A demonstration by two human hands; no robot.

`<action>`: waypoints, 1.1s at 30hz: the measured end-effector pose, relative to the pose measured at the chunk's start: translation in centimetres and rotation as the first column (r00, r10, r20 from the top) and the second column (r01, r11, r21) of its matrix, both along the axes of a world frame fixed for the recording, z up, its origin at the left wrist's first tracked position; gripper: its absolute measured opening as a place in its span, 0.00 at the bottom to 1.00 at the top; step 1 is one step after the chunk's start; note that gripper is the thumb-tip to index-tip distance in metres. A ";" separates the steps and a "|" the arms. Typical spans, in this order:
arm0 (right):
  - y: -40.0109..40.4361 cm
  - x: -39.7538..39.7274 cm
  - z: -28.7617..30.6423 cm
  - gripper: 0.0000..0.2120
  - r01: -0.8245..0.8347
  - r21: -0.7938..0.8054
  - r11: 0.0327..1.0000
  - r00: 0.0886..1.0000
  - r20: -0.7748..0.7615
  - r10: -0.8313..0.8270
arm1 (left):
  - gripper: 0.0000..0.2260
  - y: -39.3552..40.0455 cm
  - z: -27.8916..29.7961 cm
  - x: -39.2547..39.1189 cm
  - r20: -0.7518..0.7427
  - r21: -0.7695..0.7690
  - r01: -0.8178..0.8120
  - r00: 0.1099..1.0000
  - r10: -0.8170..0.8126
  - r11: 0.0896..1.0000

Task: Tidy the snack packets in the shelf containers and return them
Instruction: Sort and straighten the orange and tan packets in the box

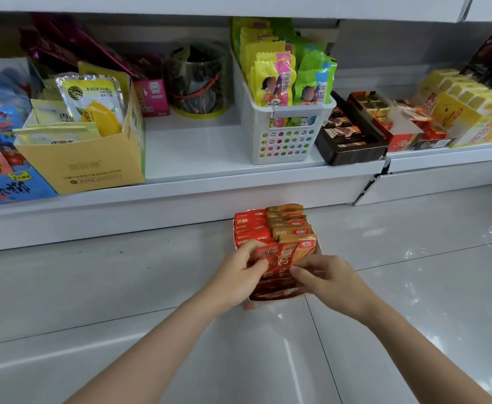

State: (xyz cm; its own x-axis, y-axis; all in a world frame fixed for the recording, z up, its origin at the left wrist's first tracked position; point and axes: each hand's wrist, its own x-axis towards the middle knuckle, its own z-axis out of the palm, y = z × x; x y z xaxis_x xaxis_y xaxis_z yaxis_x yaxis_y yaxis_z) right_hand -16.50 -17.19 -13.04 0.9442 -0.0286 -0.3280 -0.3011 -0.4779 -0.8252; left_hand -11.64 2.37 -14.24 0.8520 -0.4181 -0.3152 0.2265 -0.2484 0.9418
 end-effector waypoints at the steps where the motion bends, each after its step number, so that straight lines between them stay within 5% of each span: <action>1: 0.0 0.1 -0.1 0.06 0.030 0.018 0.999 1.000 0.004 -0.030 | 0.13 0.2 -0.1 -0.1 -0.017 -0.001 0.005 1.000 -0.005 1.000; 8: 0.7 0.5 0.2 0.07 0.068 0.040 0.997 0.998 -0.004 -0.068 | 0.08 1.0 0.4 0.6 0.144 0.140 0.021 0.989 -0.041 0.990; 19: -0.3 0.3 0.8 0.11 0.071 -0.030 0.997 0.995 -0.065 -0.072 | 0.11 2.2 0.4 1.5 0.055 0.151 -0.051 0.998 0.044 0.987; 22: -0.4 0.6 1.3 0.18 0.120 -0.079 0.990 0.993 -0.009 -0.121 | 0.09 2.7 0.4 0.4 0.103 0.182 0.058 0.992 -0.077 0.982; 24: -0.5 1.4 1.6 0.14 0.209 -0.131 0.969 0.976 0.089 -0.198 | 0.10 3.0 0.3 -0.9 0.130 0.222 0.164 0.972 -0.196 0.961; 27: 0.4 2.9 1.7 0.05 0.122 -0.272 0.955 0.973 0.223 -0.061 | 0.13 3.1 0.2 -2.0 0.147 0.215 0.163 0.969 -0.197 0.963; 33: 3.0 4.7 1.1 0.09 -0.092 -0.480 0.873 0.930 0.271 0.247 | 0.06 3.0 0.3 -1.1 0.177 0.137 0.031 0.983 -0.055 0.990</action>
State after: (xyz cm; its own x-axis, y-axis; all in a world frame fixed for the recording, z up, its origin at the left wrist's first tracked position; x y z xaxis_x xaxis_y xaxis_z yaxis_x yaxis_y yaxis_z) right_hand -11.75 -14.23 -11.95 0.9975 0.0700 -0.0040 0.0567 -0.8390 -0.5411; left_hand -12.79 5.39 -13.90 0.8817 -0.4204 -0.2140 0.0429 -0.3803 0.9239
